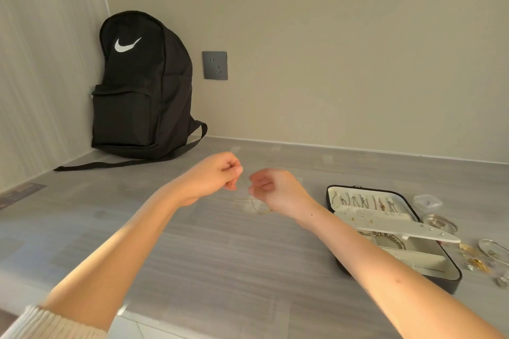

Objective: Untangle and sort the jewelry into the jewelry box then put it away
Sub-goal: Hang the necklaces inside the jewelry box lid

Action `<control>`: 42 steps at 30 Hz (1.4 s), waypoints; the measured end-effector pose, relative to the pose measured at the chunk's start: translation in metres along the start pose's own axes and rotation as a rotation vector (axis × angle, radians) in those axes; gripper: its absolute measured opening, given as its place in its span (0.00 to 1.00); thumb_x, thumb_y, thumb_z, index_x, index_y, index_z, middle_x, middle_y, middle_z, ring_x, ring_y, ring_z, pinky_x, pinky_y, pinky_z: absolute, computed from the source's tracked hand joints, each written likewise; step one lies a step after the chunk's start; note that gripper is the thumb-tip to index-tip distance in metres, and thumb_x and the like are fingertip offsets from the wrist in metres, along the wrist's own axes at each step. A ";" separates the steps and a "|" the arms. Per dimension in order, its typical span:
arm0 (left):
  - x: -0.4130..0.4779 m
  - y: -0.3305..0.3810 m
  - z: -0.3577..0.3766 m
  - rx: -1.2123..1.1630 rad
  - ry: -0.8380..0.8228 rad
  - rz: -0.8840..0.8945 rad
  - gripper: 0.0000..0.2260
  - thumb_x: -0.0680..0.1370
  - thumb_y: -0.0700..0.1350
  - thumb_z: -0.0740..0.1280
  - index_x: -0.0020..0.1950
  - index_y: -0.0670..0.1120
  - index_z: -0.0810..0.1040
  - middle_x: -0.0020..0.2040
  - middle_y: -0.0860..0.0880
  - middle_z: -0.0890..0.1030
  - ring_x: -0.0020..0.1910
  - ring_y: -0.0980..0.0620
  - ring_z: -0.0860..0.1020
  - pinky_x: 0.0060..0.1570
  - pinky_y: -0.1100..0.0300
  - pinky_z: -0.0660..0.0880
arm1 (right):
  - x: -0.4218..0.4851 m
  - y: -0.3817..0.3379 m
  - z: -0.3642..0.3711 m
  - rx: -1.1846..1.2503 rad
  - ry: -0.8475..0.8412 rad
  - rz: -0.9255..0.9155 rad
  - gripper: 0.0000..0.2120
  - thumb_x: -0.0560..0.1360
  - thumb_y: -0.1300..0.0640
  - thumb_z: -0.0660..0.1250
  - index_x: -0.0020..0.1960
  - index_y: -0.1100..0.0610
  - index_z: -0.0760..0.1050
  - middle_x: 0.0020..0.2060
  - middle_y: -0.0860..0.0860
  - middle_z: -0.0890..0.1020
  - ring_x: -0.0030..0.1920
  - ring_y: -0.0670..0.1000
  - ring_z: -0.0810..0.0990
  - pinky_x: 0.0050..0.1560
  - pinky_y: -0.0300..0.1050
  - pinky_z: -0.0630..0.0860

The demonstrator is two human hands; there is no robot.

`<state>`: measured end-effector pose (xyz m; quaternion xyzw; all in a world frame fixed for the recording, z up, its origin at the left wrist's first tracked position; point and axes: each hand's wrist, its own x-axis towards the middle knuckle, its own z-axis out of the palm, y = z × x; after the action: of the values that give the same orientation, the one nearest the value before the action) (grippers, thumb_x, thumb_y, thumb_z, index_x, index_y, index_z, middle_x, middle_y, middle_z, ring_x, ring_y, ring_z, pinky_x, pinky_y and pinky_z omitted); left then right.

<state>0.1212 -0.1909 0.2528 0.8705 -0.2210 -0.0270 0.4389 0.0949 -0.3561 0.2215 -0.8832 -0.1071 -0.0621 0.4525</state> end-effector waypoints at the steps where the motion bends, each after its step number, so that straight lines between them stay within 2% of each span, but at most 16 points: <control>1: -0.001 0.009 0.002 -0.011 -0.019 0.011 0.07 0.80 0.40 0.59 0.43 0.45 0.71 0.33 0.50 0.75 0.32 0.56 0.76 0.51 0.51 0.76 | -0.001 -0.003 -0.002 0.075 -0.023 0.014 0.13 0.75 0.58 0.66 0.59 0.58 0.75 0.55 0.53 0.80 0.54 0.49 0.79 0.54 0.41 0.75; 4: -0.004 0.032 0.006 0.049 -0.054 0.048 0.07 0.80 0.41 0.59 0.43 0.45 0.71 0.32 0.49 0.75 0.30 0.55 0.74 0.43 0.55 0.75 | -0.006 -0.011 -0.010 0.204 -0.080 0.019 0.09 0.76 0.58 0.65 0.54 0.58 0.78 0.51 0.53 0.82 0.52 0.47 0.79 0.48 0.37 0.73; 7: -0.008 0.049 0.007 0.086 -0.043 0.085 0.07 0.80 0.41 0.59 0.42 0.45 0.72 0.31 0.50 0.74 0.29 0.55 0.72 0.38 0.60 0.72 | -0.014 -0.019 -0.020 0.281 -0.099 0.026 0.05 0.76 0.58 0.64 0.46 0.57 0.79 0.39 0.51 0.82 0.40 0.44 0.80 0.41 0.32 0.73; 10: -0.012 0.055 0.006 0.063 -0.025 0.106 0.06 0.80 0.42 0.60 0.43 0.45 0.73 0.30 0.52 0.72 0.28 0.55 0.69 0.35 0.63 0.69 | -0.022 -0.027 -0.032 0.347 -0.056 0.006 0.06 0.76 0.60 0.65 0.42 0.58 0.78 0.31 0.51 0.78 0.32 0.47 0.78 0.45 0.42 0.78; 13: -0.017 0.056 0.006 -0.010 -0.037 0.097 0.07 0.79 0.45 0.63 0.48 0.42 0.74 0.29 0.53 0.70 0.28 0.55 0.66 0.34 0.64 0.67 | -0.031 -0.035 -0.048 0.338 -0.005 -0.002 0.08 0.76 0.62 0.64 0.39 0.55 0.77 0.26 0.49 0.73 0.27 0.47 0.74 0.36 0.40 0.75; 15: -0.020 0.054 0.007 -0.044 -0.055 0.099 0.06 0.78 0.44 0.65 0.49 0.41 0.75 0.30 0.53 0.70 0.29 0.55 0.66 0.35 0.62 0.67 | -0.036 -0.041 -0.060 0.353 0.021 -0.007 0.08 0.76 0.62 0.65 0.39 0.55 0.77 0.24 0.48 0.72 0.26 0.47 0.72 0.34 0.39 0.73; 20: -0.026 0.045 0.016 -0.051 -0.043 0.080 0.02 0.77 0.42 0.66 0.45 0.45 0.77 0.29 0.57 0.73 0.30 0.53 0.67 0.39 0.58 0.66 | -0.055 -0.054 -0.090 0.405 0.040 -0.044 0.07 0.77 0.60 0.64 0.42 0.57 0.79 0.24 0.48 0.71 0.26 0.46 0.70 0.31 0.35 0.74; 28: -0.036 0.039 0.039 -0.103 -0.112 0.045 0.05 0.78 0.42 0.64 0.43 0.44 0.76 0.28 0.53 0.71 0.30 0.53 0.67 0.37 0.61 0.67 | -0.086 -0.068 -0.135 0.562 0.054 -0.049 0.06 0.76 0.60 0.64 0.42 0.59 0.79 0.20 0.47 0.67 0.21 0.45 0.65 0.26 0.38 0.70; 33: -0.040 0.041 0.056 -0.318 -0.145 0.026 0.09 0.80 0.42 0.61 0.42 0.43 0.76 0.29 0.51 0.71 0.31 0.53 0.69 0.40 0.61 0.71 | -0.110 -0.062 -0.150 0.557 0.041 -0.012 0.06 0.75 0.62 0.64 0.42 0.62 0.79 0.20 0.48 0.65 0.22 0.46 0.61 0.24 0.37 0.65; 38: -0.041 0.050 0.077 -0.691 -0.131 -0.050 0.15 0.81 0.44 0.56 0.44 0.38 0.78 0.40 0.43 0.81 0.42 0.47 0.80 0.48 0.56 0.79 | -0.134 -0.051 -0.163 0.607 0.037 0.040 0.07 0.68 0.58 0.67 0.41 0.62 0.78 0.21 0.49 0.63 0.23 0.46 0.60 0.23 0.37 0.61; 40: -0.041 0.054 0.085 -0.789 -0.140 -0.087 0.15 0.81 0.45 0.56 0.45 0.38 0.78 0.42 0.41 0.82 0.41 0.47 0.81 0.46 0.56 0.79 | -0.143 -0.047 -0.170 0.611 0.054 0.067 0.09 0.66 0.57 0.67 0.41 0.62 0.78 0.21 0.49 0.62 0.23 0.46 0.60 0.23 0.37 0.60; 42: -0.041 0.059 0.092 -0.733 -0.149 -0.083 0.15 0.81 0.46 0.56 0.45 0.39 0.77 0.40 0.42 0.82 0.37 0.50 0.80 0.39 0.61 0.76 | -0.153 -0.040 -0.177 0.611 0.085 0.093 0.09 0.65 0.58 0.67 0.42 0.63 0.78 0.21 0.49 0.63 0.23 0.46 0.60 0.22 0.37 0.60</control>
<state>0.0410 -0.2744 0.2362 0.6595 -0.1923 -0.1852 0.7027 -0.0650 -0.4974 0.3241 -0.7069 -0.0613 -0.0432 0.7033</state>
